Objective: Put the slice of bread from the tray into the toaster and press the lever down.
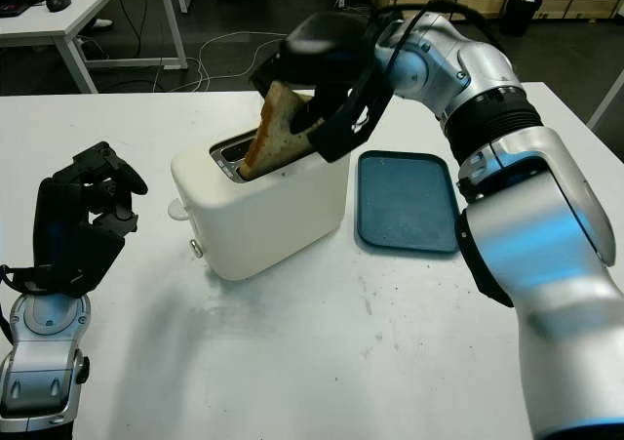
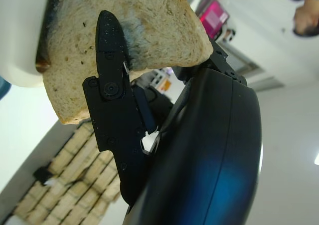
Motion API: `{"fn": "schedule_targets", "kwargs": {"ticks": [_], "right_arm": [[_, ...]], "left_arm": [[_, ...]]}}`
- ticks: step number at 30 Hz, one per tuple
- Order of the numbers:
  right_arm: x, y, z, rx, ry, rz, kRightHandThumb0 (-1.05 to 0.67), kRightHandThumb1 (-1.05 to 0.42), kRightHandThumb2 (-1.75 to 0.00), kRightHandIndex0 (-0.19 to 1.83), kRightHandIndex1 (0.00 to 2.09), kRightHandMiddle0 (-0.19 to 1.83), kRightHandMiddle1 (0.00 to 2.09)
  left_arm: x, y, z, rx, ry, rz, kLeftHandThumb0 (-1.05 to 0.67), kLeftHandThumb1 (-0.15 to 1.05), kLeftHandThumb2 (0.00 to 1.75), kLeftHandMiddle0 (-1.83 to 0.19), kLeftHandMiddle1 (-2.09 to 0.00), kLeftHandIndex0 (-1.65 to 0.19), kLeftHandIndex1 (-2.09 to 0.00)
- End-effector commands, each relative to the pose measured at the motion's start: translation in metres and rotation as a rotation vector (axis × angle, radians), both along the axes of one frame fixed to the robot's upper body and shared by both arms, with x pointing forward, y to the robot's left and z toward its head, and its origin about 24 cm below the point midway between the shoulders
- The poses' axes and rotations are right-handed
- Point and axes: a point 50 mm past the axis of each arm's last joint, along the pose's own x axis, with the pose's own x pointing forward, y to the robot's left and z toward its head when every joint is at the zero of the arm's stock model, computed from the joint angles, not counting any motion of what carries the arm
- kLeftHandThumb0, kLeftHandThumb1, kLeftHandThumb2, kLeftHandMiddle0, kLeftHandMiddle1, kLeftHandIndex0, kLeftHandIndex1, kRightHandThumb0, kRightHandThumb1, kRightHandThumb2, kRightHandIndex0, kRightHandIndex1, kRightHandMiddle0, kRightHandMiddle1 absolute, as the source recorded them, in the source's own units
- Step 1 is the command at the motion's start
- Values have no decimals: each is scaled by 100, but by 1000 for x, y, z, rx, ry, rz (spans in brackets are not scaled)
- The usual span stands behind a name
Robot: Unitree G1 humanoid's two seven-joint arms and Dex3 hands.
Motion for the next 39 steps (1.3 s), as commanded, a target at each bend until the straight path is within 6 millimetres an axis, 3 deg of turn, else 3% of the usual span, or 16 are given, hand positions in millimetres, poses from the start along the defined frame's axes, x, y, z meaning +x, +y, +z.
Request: {"fn": "schedule_targets", "kwargs": {"ticks": [1,15,16,17,20,23,30,35,39], "right_arm": [[-3,-1,-2,-36,-14,26,-53,-92,-35,117,175,92,175],[-7,11,1,-102,-99,75,-55,-92,-37,116,175,89,175],[-7,12,0,-107,-88,69,-62,-92,-35,111,175,81,170],[-7,13,-1,-131,-74,59,-75,-92,-29,87,161,69,147],[-6,14,-3,-205,-35,39,-94,-92,-25,37,99,60,50],[-8,14,-3,-212,-27,40,-95,-92,-18,6,88,46,11],[-10,14,1,-114,-71,78,-86,-92,-4,0,75,39,3],[-9,14,4,-96,-96,79,-85,-91,-1,0,53,31,1],[-7,12,12,-66,-124,60,-84,-91,-1,0,47,29,0]], "left_arm": [[-2,-1,3,7,-19,6,0,92,80,-103,-175,-68,-175],[-1,-2,3,2,-25,-4,2,92,80,-104,-175,-68,-175],[-1,-2,2,1,-24,-3,2,92,81,-105,-175,-69,-175],[-1,-2,2,0,-22,-1,1,92,81,-106,-175,-69,-175],[-1,-2,2,2,-19,2,0,92,81,-105,-175,-69,-175],[-2,-2,2,8,-20,-1,1,92,81,-106,-175,-69,-175],[-2,-2,2,9,-12,0,1,92,81,-105,-175,-69,-175],[-2,-2,1,8,-12,-2,2,92,81,-105,-175,-69,-175],[-1,-2,1,12,-11,1,2,92,80,-105,-175,-69,-175]]}}
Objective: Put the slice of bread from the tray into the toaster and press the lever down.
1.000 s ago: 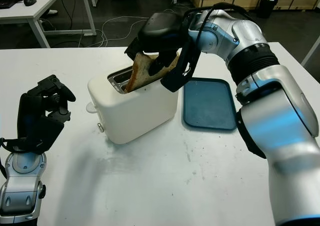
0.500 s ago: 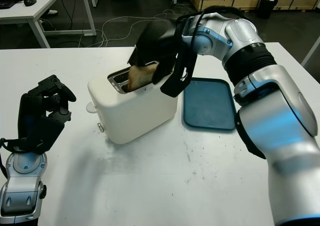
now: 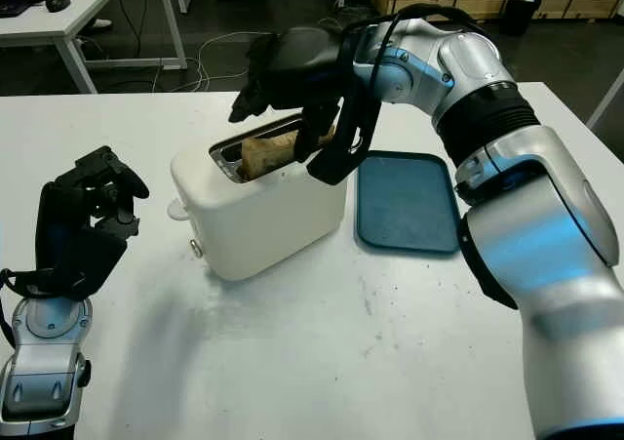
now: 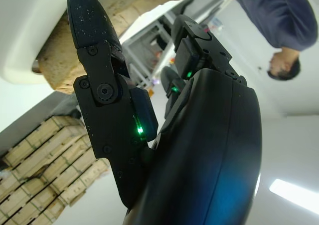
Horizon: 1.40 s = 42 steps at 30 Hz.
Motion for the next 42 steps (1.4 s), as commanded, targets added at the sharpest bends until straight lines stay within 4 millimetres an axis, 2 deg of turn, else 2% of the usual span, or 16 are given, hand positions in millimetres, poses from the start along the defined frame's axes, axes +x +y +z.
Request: {"fn": "schedule_targets", "kwargs": {"ticks": [1,6,8,9,10,11,14,15,20,22,24,26,29,32,37,42], "right_arm": [[2,-5,12,47,-31,-23,-83,-91,0,0,47,29,0],[6,-22,25,249,-74,-62,-69,-91,-1,9,63,38,4],[8,-37,27,416,-112,-76,-62,-92,-4,42,68,63,11],[8,-44,26,488,-128,-83,-58,-92,-6,66,74,83,17],[9,-53,21,580,-129,-95,-55,-92,-8,76,81,93,21],[10,-61,14,660,-123,-119,-52,-92,-11,77,100,98,31],[11,-90,-22,855,-43,-242,-48,-92,-26,69,147,74,98],[10,-99,-35,899,-6,-282,-47,-92,-29,68,154,68,107],[-17,-139,-107,1132,178,-445,-37,-92,-46,72,159,56,130],[-31,-148,-129,1216,229,-496,-38,-92,-49,78,154,57,127],[-46,-153,-147,1291,253,-537,-37,-92,-49,84,159,61,135],[-61,-153,-161,1334,274,-578,-38,-92,-49,81,171,57,145],[-82,-151,-173,1432,324,-621,-41,-92,-48,86,174,46,171],[-98,-147,-176,1571,327,-652,-42,-92,-46,88,174,54,171],[-111,-145,-171,1743,325,-707,-44,-92,-43,84,175,70,138],[-111,-146,-168,1756,362,-737,-45,-92,-38,80,175,70,134]], "left_arm": [[-1,-1,3,12,-13,0,2,92,80,-106,-175,-69,-175],[-1,-1,3,9,-15,-2,1,92,81,-105,-175,-69,-175],[-2,0,4,10,-21,-3,1,92,81,-104,-175,-68,-175],[-2,0,4,13,-24,-4,2,92,81,-104,-175,-68,-175],[-2,0,4,16,-27,-5,2,92,81,-104,-175,-68,-175],[-2,0,5,16,-31,-6,3,92,81,-104,-175,-68,-175],[-1,-2,6,13,-36,-9,3,92,82,-105,-175,-69,-175],[-1,-2,6,12,-36,-11,3,92,82,-105,-175,-70,-175],[2,-4,7,11,-31,-28,3,92,83,-105,-175,-70,-175],[4,-6,7,9,-34,-40,3,92,83,-105,-175,-70,-175],[5,-8,7,10,-34,-48,4,92,84,-107,-175,-71,-175],[6,-10,7,10,-34,-53,5,92,85,-107,-175,-72,-175],[8,-11,6,5,-32,-59,6,92,86,-108,-175,-73,-175],[9,-12,5,8,-31,-60,5,92,87,-108,-175,-74,-175],[9,-11,4,24,-29,-66,5,92,88,-108,-175,-75,-175],[8,-7,8,108,-19,-81,6,90,84,-106,-175,-73,-175]]}}
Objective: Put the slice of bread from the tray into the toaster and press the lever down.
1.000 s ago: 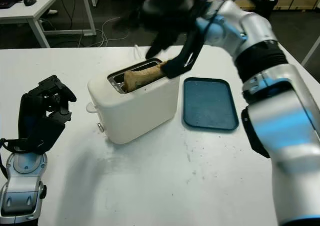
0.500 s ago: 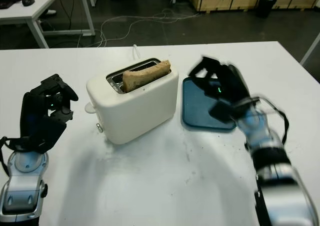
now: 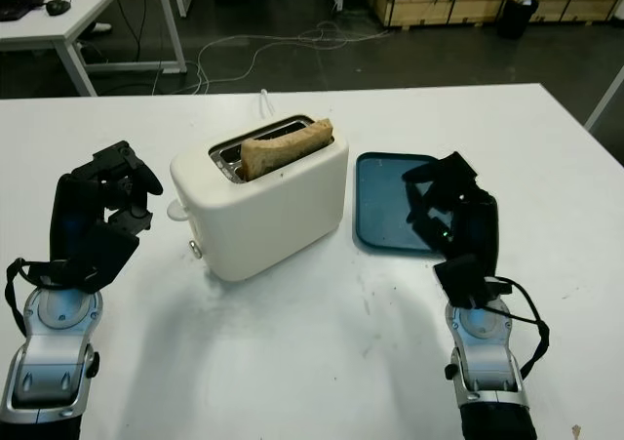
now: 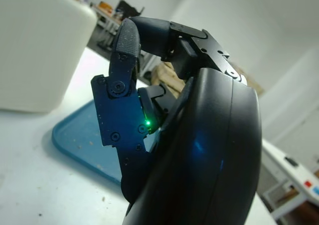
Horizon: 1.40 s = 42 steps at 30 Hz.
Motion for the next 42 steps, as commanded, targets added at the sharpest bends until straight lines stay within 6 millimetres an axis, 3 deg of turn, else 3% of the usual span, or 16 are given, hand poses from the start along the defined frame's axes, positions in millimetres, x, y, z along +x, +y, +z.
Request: {"fn": "schedule_targets", "kwargs": {"ticks": [1,5,9,13,17,20,25,42], "right_arm": [[0,-1,0,9,24,8,-44,-92,-38,80,175,71,134],[3,-1,-3,-3,50,25,-40,-92,-37,83,175,68,148],[5,0,-5,-22,69,38,-40,-92,-36,83,175,58,170],[7,1,-8,-24,81,54,-40,-92,-36,84,175,57,174],[7,2,-9,-17,83,61,-39,-92,-35,84,175,56,175],[7,2,-10,-21,86,54,-39,-92,-35,84,175,56,175],[7,1,-9,-25,81,52,-39,-92,-36,85,175,56,175],[6,-1,-8,-13,62,52,-37,-92,-36,84,175,54,175]], "left_arm": [[-1,1,8,82,-9,-24,6,89,83,-105,-175,-71,-175],[-4,6,22,232,9,-52,5,82,75,-101,-175,-63,-166],[-5,9,35,343,8,-90,5,78,60,-98,-175,-76,-128],[-5,9,46,488,-5,-147,3,71,49,-102,-172,-95,-89],[-4,8,53,640,-7,-182,3,74,20,-114,-137,-117,-35],[-3,6,54,709,2,-213,2,77,6,-124,-113,-124,-16],[-3,2,52,788,23,-246,-3,78,2,-132,-103,-121,-4],[-1,2,47,932,109,-204,0,83,1,-123,-123,-115,0]]}}
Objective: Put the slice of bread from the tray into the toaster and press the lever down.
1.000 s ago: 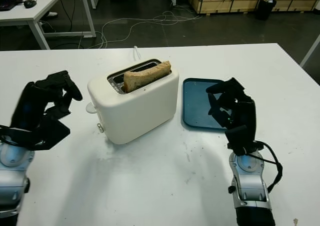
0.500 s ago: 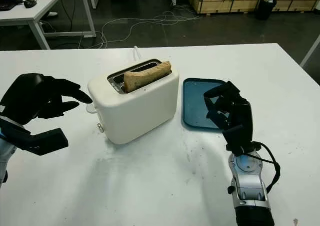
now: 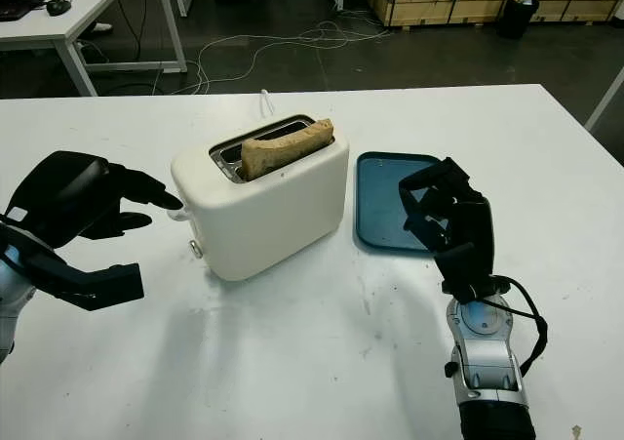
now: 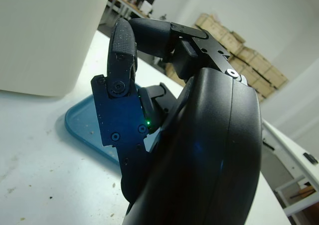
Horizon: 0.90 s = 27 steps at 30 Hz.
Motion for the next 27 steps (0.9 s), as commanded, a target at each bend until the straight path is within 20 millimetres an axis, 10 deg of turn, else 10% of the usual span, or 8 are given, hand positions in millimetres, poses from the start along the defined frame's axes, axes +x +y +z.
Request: {"fn": "schedule_targets", "kwargs": {"ticks": [1,27], "right_arm": [[2,0,4,1,-30,4,-37,-92,-36,84,175,54,175],[-2,0,2,18,-34,13,-37,-92,-36,87,175,56,175]], "left_arm": [[1,-2,3,20,-9,0,0,83,1,-123,-124,-114,0],[5,-9,-14,-17,19,3,6,86,0,-118,-137,-112,-1]]}}
